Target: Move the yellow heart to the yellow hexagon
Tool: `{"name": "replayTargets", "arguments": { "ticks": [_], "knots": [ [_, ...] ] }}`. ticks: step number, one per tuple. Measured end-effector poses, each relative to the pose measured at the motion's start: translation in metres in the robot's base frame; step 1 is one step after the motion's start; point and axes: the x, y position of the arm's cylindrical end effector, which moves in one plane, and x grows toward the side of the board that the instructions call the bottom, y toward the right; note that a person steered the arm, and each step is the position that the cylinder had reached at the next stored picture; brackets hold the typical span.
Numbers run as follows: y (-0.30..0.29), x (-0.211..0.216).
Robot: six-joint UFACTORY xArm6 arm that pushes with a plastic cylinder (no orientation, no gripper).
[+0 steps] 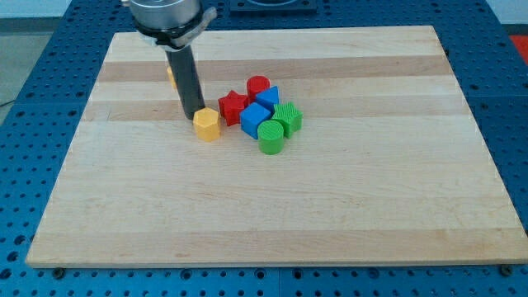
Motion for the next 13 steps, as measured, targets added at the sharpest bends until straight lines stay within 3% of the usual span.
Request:
{"name": "replayTargets", "arguments": {
  "ticks": [2,3,4,5,6,8,10,11,13],
  "knots": [
    [-0.114,0.011],
    [-0.143,-0.026],
    [-0.145,-0.096],
    [-0.101,-0.151],
    [-0.051,-0.144],
    [-0.064,-0.034],
    [-0.039,-0.080],
    [-0.026,-0.064],
    [-0.099,0.034]
  ]
}}
